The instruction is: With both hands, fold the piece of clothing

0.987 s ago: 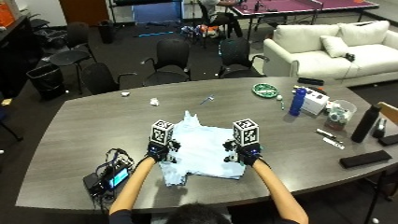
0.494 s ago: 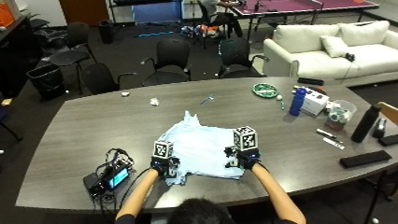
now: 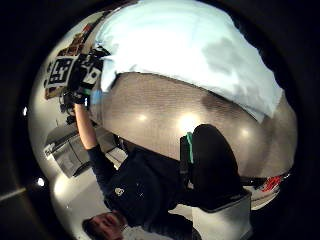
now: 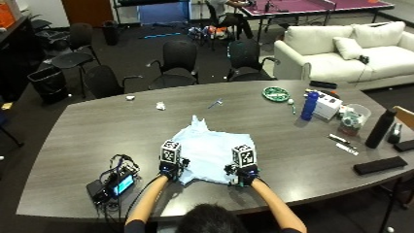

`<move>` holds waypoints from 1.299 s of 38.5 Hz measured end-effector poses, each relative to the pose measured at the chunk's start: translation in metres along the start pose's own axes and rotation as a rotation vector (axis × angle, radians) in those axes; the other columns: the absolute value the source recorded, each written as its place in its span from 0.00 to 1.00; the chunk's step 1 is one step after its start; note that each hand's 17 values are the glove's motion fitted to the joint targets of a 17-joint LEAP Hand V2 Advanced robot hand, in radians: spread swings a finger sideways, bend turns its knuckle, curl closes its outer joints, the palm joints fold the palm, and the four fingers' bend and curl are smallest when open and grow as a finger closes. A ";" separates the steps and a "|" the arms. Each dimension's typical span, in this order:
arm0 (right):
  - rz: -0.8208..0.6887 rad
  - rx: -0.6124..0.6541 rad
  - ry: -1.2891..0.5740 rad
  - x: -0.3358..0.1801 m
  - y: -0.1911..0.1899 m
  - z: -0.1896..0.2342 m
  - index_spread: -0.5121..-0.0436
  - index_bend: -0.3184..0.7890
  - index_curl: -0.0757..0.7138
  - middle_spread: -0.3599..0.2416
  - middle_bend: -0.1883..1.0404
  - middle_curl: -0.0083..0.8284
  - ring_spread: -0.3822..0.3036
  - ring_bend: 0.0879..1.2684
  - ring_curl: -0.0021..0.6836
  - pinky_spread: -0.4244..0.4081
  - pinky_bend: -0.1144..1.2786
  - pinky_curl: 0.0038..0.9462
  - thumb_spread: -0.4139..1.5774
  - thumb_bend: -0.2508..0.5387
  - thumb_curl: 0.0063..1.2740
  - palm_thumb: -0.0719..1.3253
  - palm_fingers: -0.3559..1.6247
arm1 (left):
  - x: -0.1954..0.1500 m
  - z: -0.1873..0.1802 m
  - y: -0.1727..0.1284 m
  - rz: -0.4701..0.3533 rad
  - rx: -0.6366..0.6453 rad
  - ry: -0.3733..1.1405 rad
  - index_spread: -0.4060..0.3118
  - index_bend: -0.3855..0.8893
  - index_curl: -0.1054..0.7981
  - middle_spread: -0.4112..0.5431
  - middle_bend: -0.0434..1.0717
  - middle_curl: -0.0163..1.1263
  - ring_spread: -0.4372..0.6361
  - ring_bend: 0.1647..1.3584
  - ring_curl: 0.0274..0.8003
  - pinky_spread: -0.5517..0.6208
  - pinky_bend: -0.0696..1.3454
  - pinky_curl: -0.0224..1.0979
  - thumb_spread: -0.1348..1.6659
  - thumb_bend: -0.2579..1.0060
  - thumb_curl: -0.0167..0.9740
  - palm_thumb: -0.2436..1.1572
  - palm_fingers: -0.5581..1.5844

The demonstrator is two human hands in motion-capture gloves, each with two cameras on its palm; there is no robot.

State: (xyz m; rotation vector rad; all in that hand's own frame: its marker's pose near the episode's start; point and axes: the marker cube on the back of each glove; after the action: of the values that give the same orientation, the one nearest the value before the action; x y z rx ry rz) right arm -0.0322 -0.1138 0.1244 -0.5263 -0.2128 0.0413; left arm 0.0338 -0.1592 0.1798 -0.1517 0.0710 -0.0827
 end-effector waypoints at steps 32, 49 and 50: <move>-0.032 0.038 0.158 0.012 -0.020 0.037 0.56 0.45 0.54 0.28 0.39 0.59 0.22 0.40 0.64 0.14 0.46 0.41 0.56 0.33 0.46 0.77 0.82 | 0.004 -0.012 0.069 0.135 0.029 -0.103 0.29 0.42 0.62 0.21 0.29 0.41 0.23 0.16 0.40 0.32 0.18 0.33 0.95 0.29 0.33 0.58 0.74; 0.100 0.364 0.369 0.023 0.013 -0.075 0.55 0.44 0.61 0.23 0.40 0.63 0.21 0.41 0.67 0.11 0.47 0.42 0.48 0.28 0.53 0.78 0.81 | -0.006 -0.094 0.100 0.196 0.201 0.161 0.30 0.37 0.54 0.14 0.43 0.48 0.12 0.33 0.52 0.27 0.18 0.34 0.95 0.32 0.33 0.60 0.79; 0.136 0.333 0.368 0.024 0.000 -0.082 0.54 0.44 0.61 0.23 0.40 0.63 0.21 0.41 0.68 0.11 0.47 0.42 0.47 0.28 0.53 0.78 0.81 | -0.009 -0.096 0.089 0.153 0.176 0.155 0.30 0.37 0.54 0.14 0.44 0.48 0.12 0.34 0.53 0.27 0.19 0.34 0.94 0.32 0.34 0.61 0.80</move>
State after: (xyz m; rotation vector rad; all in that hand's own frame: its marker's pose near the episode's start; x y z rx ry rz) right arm 0.0083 -0.1517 0.0595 -0.2084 0.1890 0.1090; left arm 0.0248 -0.0849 0.0721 0.0370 0.2291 0.0522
